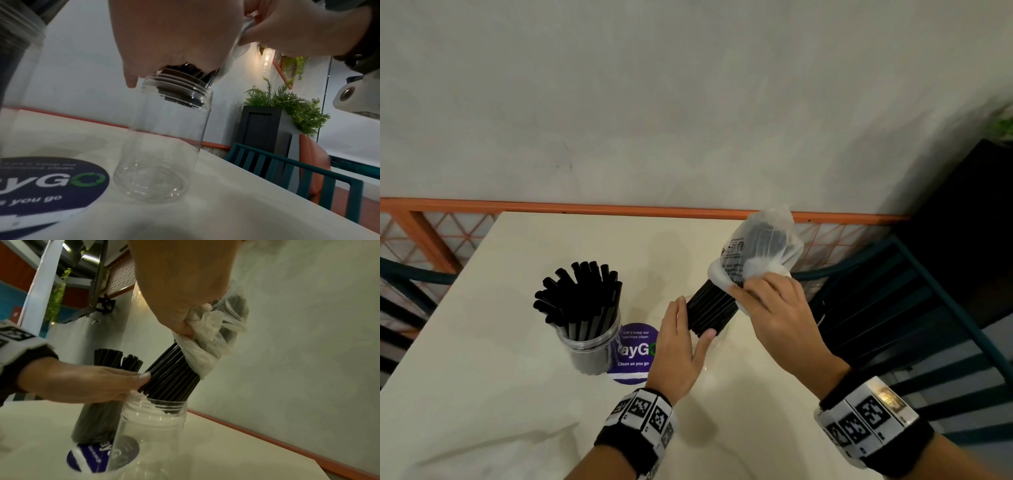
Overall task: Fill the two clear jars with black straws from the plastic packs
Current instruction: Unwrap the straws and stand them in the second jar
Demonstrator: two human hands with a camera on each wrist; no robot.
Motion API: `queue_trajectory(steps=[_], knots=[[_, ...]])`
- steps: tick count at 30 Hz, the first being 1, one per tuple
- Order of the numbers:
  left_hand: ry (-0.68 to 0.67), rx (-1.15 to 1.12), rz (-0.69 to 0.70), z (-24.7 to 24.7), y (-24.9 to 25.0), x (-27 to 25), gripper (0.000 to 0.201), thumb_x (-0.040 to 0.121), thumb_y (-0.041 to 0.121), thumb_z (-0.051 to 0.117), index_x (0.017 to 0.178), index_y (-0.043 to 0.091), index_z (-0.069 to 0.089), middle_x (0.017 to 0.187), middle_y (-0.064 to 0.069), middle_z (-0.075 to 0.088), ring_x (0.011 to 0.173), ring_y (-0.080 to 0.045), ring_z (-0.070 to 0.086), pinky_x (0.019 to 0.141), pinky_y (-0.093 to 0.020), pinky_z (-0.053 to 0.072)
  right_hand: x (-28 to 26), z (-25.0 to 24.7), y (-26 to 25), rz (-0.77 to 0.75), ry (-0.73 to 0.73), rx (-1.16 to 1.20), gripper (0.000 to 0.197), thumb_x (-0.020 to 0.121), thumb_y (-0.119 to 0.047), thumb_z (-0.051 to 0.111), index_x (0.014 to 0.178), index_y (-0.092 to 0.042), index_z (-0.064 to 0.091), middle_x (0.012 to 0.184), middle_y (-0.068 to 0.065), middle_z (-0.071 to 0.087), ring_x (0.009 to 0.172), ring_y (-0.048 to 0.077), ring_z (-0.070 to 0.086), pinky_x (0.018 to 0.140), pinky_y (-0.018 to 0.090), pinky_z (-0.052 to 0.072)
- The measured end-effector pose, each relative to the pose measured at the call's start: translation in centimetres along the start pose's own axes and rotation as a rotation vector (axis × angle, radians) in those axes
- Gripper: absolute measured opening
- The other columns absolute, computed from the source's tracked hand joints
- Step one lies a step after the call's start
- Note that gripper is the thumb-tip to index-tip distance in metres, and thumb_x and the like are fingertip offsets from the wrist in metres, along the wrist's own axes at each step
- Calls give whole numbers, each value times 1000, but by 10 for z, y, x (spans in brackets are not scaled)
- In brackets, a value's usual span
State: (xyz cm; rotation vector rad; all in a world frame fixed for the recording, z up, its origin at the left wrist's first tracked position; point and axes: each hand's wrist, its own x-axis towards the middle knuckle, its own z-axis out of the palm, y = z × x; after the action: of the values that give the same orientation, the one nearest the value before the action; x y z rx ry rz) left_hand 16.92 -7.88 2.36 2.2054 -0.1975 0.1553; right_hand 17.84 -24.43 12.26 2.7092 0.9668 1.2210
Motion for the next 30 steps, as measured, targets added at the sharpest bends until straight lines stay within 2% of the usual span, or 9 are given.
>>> queue_trajectory(steps=[4, 8, 12, 15, 18, 21, 23, 26, 30], knots=[[12, -54, 5, 0, -10, -3, 90, 78, 68, 29, 145, 12, 7, 153, -7, 18, 138, -13, 20, 111, -24, 19, -1, 4, -2, -100, -59, -21, 45, 99, -7, 23, 102, -8, 68, 87, 5, 64, 89, 22, 46, 76, 30, 36], [4, -43, 6, -4, -9, -3, 87, 81, 59, 38, 145, 13, 3, 155, -4, 13, 140, -11, 12, 114, -28, 15, 1, 5, 2, -121, -93, -49, 51, 98, -6, 18, 101, -9, 69, 83, 5, 66, 87, 22, 44, 74, 29, 34], [-150, 157, -26, -5, -5, -5, 79, 75, 73, -3, 135, 26, -21, 156, 4, -6, 144, -21, -5, 116, -38, 1, 3, 7, -3, -143, -77, -72, 45, 98, -7, 22, 102, -10, 67, 84, 3, 67, 87, 21, 45, 74, 30, 35], [-161, 351, -69, 0, -4, -5, 83, 73, 67, -22, 138, 17, -14, 157, -4, 6, 143, -33, 8, 115, -45, 11, 3, 7, -11, -200, -66, -89, 37, 98, -11, 27, 105, -13, 63, 90, 0, 66, 92, 19, 47, 78, 30, 36], [-130, 388, -83, 0, 4, -1, 76, 88, 58, -5, 142, 6, 5, 151, -11, 28, 136, -38, 31, 108, -50, 30, -1, 8, -16, -296, -66, -93, 28, 97, -13, 34, 105, -16, 61, 101, -2, 59, 100, 17, 48, 84, 30, 36], [-173, 96, -92, -8, 9, 3, 73, 91, 41, 34, 145, 11, -5, 153, -6, 15, 141, -23, 16, 116, -44, 10, -5, 10, -17, -379, -108, -105, 33, 97, -13, 37, 90, -19, 68, 99, -3, 68, 110, 17, 48, 94, 32, 34], [-161, -265, -133, -22, 18, 6, 75, 90, 14, 47, 145, 16, -4, 149, -1, 22, 135, -11, 23, 115, -36, 16, -11, 12, -18, -402, -163, -130, 38, 98, -13, 34, 86, -21, 69, 111, -2, 66, 120, 20, 43, 105, 35, 25], [-145, -554, -199, -38, 23, 14, 69, 93, 15, 47, 144, 29, 3, 143, 7, 34, 126, -2, 33, 103, -22, 29, -18, 13, -21, -385, -202, -166, 33, 98, -16, 35, 90, -23, 66, 139, 1, 42, 138, 27, 23, 113, 38, 15], [-158, -608, -150, -47, 16, 23, 49, 90, 21, 52, 131, 44, 38, 138, 3, 50, 128, -11, 45, 110, -41, 35, -18, 12, -21, -273, -168, -132, 39, 100, -15, 28, 90, -26, 64, 153, 5, 14, 146, 29, -1, 117, 42, 8]])
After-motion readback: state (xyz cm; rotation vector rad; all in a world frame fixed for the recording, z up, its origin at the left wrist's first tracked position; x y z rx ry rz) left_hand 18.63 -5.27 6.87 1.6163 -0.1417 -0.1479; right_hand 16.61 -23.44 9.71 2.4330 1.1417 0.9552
